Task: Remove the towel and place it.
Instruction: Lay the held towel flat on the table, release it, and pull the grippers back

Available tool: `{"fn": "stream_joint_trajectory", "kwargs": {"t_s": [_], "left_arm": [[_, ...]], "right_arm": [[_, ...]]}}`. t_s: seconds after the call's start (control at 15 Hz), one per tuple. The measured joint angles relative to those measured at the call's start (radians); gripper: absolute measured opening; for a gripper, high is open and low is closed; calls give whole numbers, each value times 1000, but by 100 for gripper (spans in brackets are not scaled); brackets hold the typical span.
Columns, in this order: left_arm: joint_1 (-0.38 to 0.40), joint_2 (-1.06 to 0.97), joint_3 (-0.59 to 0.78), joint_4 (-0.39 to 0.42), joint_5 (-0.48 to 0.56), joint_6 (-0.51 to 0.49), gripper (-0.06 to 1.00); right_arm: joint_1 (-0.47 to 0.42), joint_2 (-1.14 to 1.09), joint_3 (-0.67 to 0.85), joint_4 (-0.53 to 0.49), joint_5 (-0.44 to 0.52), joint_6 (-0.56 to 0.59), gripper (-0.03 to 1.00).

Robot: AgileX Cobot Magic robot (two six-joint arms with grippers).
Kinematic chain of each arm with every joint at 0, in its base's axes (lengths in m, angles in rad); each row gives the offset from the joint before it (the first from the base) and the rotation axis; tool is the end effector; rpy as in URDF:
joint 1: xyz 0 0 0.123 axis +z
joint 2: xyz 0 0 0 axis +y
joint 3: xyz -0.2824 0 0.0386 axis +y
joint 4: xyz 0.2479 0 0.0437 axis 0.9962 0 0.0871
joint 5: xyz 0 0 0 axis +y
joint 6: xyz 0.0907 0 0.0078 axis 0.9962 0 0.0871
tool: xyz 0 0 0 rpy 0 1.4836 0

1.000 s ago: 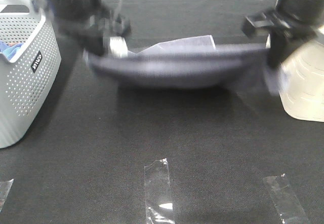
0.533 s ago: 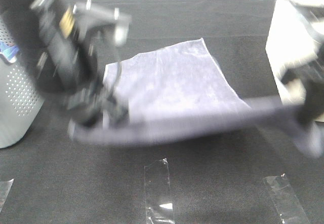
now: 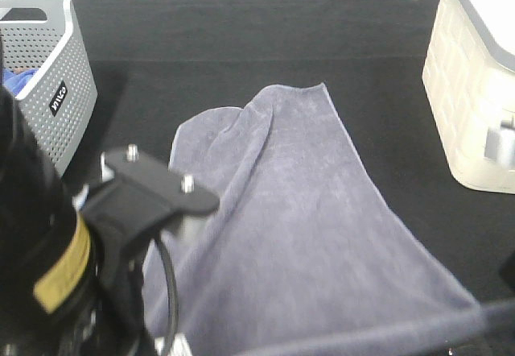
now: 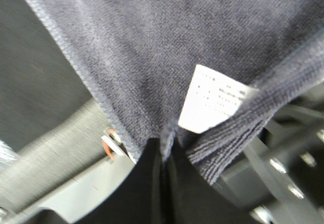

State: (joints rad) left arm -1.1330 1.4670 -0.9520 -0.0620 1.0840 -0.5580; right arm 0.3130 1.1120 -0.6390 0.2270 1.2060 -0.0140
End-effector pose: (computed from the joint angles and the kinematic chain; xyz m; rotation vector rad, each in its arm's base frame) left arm 0.1022 -0.2301 0.2331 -0.8481 -3.0197 0.1272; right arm 0.1358 0.0641 0.2303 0.3732 -3.0505 -0.3172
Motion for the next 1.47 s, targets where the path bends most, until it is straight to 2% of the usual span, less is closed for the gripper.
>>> {"fn": "stream_joint_trajectory", "kwargs": {"t_s": [0.07,0.13,0.33,0.53,0.67,0.87,1.13,1.27,1.33,1.4,1.47], "left_arm": [[-7,0,17,-37,-13,-5,0],[-7,0,17,-37,-13,-5,0],[-7,0,132,-173,-123,-13,0],[-7,-1,221,-252,-258,-6,0],[-8,-1,233,-299,-309,33,0],[-8,-2,245,-312,-295,45,0],[-8,-3,315,-320,-390,30,0],[-8,-5,320,-322,-399,28,0],[-8,-6,322,-322,-398,27,0],[-8,-6,328,-311,-373,27,2],[-8,-6,332,-302,-348,27,9]], "right_arm": [[0,0,25,3,3,0,0],[0,0,25,3,3,0,0],[0,-3,76,32,7,0,0],[0,-3,98,33,7,0,0],[-3,-3,99,6,7,1,0],[-6,-3,99,17,7,1,0],[-6,-3,99,43,7,1,0],[-6,-3,100,43,7,1,0],[-6,-3,102,37,7,14,3],[-8,-3,102,8,7,26,12],[-9,-3,102,-14,7,36,28]]}}
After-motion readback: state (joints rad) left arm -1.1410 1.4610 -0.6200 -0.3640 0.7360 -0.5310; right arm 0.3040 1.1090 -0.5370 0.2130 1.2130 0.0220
